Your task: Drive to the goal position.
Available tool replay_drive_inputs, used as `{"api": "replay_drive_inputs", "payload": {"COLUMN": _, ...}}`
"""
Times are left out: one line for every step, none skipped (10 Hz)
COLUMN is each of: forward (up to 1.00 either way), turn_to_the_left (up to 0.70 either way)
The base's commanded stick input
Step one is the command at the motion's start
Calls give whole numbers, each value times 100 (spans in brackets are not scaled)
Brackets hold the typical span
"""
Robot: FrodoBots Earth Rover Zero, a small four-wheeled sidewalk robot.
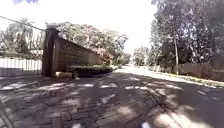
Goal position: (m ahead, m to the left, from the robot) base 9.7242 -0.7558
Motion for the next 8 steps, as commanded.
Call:
{"api": "replay_drive_inputs", "payload": {"forward": 70, "turn_to_the_left": -10}}
{"api": "replay_drive_inputs", "payload": {"forward": 70, "turn_to_the_left": -25}}
{"api": "replay_drive_inputs", "payload": {"forward": 70, "turn_to_the_left": -35}}
{"api": "replay_drive_inputs", "payload": {"forward": 70, "turn_to_the_left": -35}}
{"api": "replay_drive_inputs", "payload": {"forward": 70, "turn_to_the_left": -35}}
{"api": "replay_drive_inputs", "payload": {"forward": 70, "turn_to_the_left": -27}}
{"api": "replay_drive_inputs", "payload": {"forward": 70, "turn_to_the_left": -19}}
{"api": "replay_drive_inputs", "payload": {"forward": 70, "turn_to_the_left": -13}}
